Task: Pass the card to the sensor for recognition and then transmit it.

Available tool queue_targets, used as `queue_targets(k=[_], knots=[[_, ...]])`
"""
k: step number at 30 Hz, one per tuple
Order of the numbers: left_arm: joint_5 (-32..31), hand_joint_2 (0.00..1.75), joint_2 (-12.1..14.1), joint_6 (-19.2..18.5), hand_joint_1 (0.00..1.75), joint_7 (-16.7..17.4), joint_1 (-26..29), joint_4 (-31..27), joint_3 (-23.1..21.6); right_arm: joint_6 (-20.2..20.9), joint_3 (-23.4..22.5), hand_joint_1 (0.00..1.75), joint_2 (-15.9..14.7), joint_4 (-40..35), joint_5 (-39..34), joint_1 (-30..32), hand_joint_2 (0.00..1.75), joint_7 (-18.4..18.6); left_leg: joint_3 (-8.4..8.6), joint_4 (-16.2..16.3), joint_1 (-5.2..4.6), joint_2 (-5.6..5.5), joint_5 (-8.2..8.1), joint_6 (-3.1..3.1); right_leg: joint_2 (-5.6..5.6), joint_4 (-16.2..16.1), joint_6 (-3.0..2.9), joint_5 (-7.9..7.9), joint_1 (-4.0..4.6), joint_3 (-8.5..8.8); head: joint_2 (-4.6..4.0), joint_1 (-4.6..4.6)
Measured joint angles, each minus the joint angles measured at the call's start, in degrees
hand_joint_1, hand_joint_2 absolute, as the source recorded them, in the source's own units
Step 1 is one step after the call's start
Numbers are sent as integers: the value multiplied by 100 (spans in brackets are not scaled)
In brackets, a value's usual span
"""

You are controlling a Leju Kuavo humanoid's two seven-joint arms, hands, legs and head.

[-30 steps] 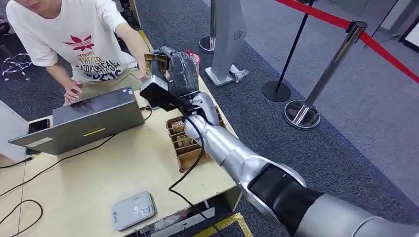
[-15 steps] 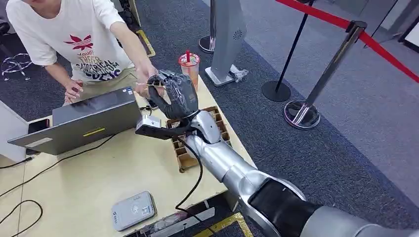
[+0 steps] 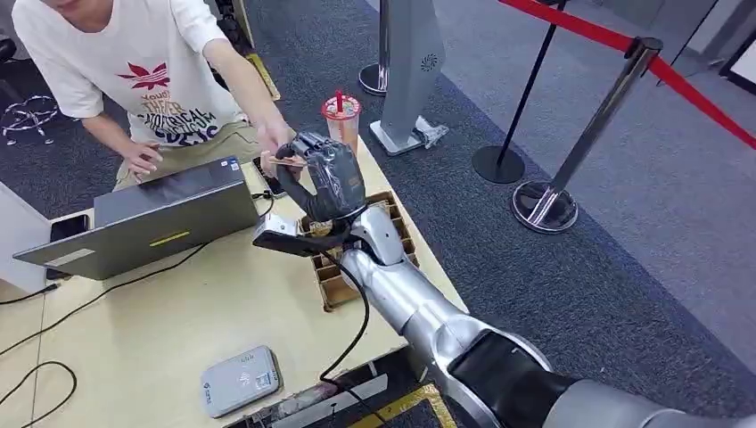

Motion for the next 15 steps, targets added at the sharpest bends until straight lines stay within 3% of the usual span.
queue_targets(k=[15], knots=[[37,175,0,42,0,-9,5,0,0,-2,-129,0,15,-209,-420,209,175,-4,0,0,0,1,0,1,0,0,1,-1,0,-1,0,-2]])
